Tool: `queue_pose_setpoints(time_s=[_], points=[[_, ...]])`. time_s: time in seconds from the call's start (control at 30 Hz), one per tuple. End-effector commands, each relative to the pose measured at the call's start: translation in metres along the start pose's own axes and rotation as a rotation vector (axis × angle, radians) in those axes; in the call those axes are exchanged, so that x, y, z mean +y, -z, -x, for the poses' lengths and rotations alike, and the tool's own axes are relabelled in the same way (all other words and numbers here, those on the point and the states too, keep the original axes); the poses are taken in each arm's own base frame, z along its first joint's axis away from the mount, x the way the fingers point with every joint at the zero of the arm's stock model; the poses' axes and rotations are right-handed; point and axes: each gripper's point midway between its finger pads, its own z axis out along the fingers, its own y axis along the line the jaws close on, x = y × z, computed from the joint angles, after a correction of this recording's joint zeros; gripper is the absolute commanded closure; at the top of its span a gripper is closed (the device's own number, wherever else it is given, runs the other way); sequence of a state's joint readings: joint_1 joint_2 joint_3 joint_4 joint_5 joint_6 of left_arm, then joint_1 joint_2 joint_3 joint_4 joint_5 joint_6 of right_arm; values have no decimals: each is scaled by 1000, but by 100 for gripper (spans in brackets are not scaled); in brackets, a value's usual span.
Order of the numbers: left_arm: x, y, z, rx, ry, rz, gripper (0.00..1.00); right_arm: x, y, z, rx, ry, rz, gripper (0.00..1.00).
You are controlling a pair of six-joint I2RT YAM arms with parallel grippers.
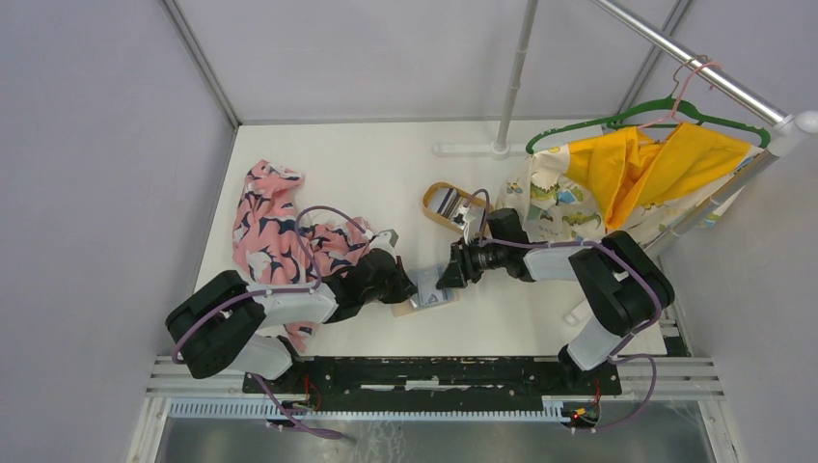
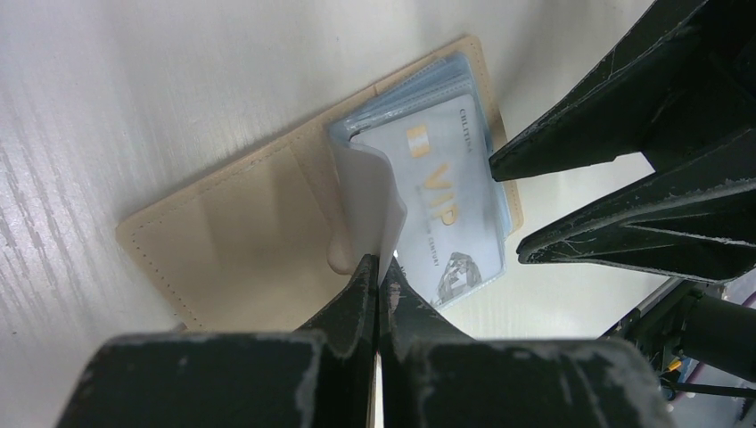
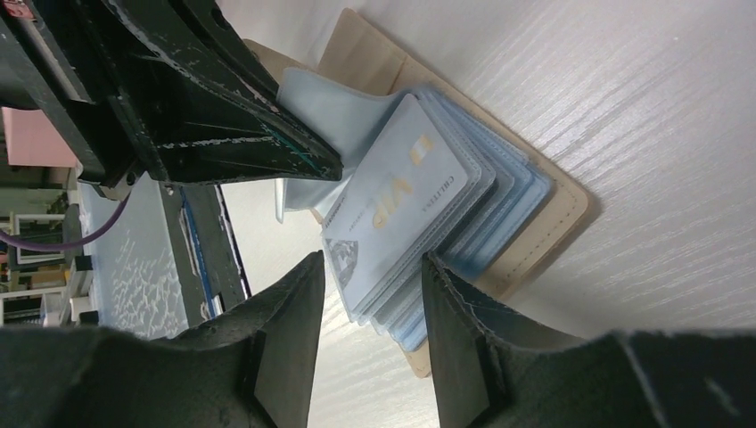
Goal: Put the credit cards into the card holder
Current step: Open the card holder at the center of the board.
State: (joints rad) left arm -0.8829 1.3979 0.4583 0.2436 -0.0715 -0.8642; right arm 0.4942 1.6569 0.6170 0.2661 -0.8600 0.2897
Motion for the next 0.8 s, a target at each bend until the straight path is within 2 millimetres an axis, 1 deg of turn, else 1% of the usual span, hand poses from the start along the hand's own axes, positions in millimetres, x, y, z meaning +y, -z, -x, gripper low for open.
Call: queue_pose_setpoints(time_s=[0.0, 0.13, 0.37, 0.53, 0.67, 0.77], points=[[-15, -3, 9, -28, 30, -49, 98, 23, 2, 13, -56, 8, 110, 50], [-16, -2, 9, -27, 30, -53, 98, 37, 5, 18, -88, 11, 165, 50], [-17, -1, 10, -32, 33, -63, 98, 49, 6, 22, -115, 11, 215, 50], [-22, 0, 10, -32, 36, -94, 97, 57, 1, 22, -116, 29, 232, 50], [-26, 3, 8, -29, 30, -126, 91, 62, -5, 21, -106, 38, 248, 49], [-22, 9, 7, -36, 24, -128, 84, 64, -11, 21, -95, 43, 255, 49]])
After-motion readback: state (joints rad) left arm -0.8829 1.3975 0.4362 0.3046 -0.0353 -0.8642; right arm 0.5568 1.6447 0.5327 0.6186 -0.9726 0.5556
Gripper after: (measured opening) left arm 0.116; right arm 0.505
